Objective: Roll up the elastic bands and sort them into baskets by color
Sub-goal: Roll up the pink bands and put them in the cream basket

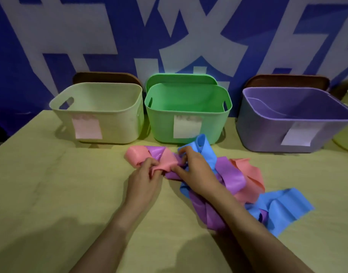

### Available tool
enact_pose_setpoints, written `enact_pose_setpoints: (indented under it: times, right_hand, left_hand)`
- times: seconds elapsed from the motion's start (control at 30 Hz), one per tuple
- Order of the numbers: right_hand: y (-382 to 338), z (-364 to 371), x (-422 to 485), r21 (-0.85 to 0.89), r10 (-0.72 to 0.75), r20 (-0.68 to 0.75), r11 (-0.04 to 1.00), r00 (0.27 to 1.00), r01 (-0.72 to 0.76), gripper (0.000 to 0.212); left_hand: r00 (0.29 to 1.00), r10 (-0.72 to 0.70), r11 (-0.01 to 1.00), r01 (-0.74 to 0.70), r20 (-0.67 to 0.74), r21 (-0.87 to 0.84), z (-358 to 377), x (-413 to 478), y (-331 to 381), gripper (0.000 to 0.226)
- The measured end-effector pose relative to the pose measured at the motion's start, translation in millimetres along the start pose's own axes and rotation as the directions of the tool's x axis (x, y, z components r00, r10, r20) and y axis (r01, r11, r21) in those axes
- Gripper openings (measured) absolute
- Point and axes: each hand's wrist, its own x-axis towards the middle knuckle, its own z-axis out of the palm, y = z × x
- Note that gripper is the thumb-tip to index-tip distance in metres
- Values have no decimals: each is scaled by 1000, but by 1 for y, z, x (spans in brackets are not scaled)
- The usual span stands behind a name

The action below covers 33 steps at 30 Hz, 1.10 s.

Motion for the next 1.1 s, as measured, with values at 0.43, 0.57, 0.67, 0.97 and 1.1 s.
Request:
enact_pose_setpoints:
  times: [0.43, 0.57, 0.67, 0.97, 1.1]
  right_hand:
    - [-31, -70, -70, -10, -17, -176, 1000, 984, 15, 13]
    - [-37, -94, -84, 132, 44, -125, 991, 991, -27, 19]
    - [-38, -107, -84, 167, 69, -166, 985, 984, -41, 16]
    - [-40, -102, -67, 499, 125, -213, 866, 969, -2, 34]
    - [-23, -100, -54, -87, 114, -117, 988, 987, -124, 30]
  left_hand:
    - [908, -197, 468, 419, 371, -778, -56, -26, 72, 14]
    - [959, -222, 816, 281, 175, -505, -61, -27, 75, 12]
    - [936, -210, 887, 304, 283, -348, -58, -31, 79, 23]
    - [792, -180, 705, 517, 583, -486, -40, -37, 70, 19]
    - [789, -114, 324, 605, 604, -728, -50, -17, 74, 11]
